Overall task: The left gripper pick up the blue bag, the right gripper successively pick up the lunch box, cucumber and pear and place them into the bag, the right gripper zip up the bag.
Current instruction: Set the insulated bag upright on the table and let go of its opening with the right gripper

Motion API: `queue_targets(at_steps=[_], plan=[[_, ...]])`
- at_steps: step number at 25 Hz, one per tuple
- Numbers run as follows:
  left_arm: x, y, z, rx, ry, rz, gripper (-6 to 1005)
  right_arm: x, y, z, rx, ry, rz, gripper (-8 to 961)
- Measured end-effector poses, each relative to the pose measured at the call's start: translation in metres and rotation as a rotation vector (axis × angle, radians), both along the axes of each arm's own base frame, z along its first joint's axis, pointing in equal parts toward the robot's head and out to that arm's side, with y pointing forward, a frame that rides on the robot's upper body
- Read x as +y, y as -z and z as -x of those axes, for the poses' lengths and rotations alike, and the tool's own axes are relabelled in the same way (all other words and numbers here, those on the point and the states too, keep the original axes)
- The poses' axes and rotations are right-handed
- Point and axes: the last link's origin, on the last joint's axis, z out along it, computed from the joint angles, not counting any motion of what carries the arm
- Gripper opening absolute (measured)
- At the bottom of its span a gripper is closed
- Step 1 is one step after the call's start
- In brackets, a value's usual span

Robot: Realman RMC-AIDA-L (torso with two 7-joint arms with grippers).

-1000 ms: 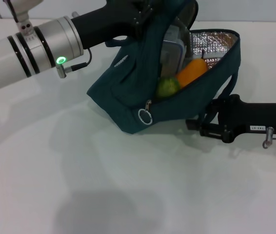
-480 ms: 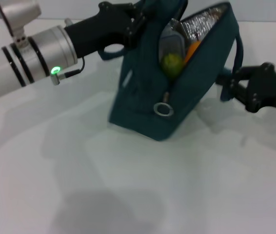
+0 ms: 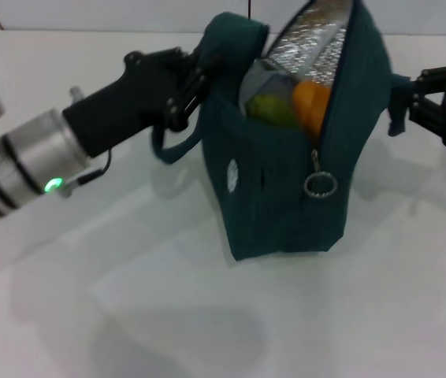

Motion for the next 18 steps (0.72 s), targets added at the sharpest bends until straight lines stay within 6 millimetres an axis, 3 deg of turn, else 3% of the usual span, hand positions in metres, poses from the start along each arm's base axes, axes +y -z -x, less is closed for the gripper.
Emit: queue_targets(at_steps=[5,12,18], plan=[[-0.031,0.002,0.015,-0.048,0.023,-0.038,129,0.004,0.012,0.012,-0.061,-0.052,0.043,81],[-0.040,0.012,0.017,-0.053,0.041,-0.064,132,0.001,0.026,0.023,-0.107,-0.113,0.068,83],[-0.033,0.020,0.007,-0.045,0.061,-0.060,342,-0.002,0.030,0.022,-0.115,-0.114,0.054,85]])
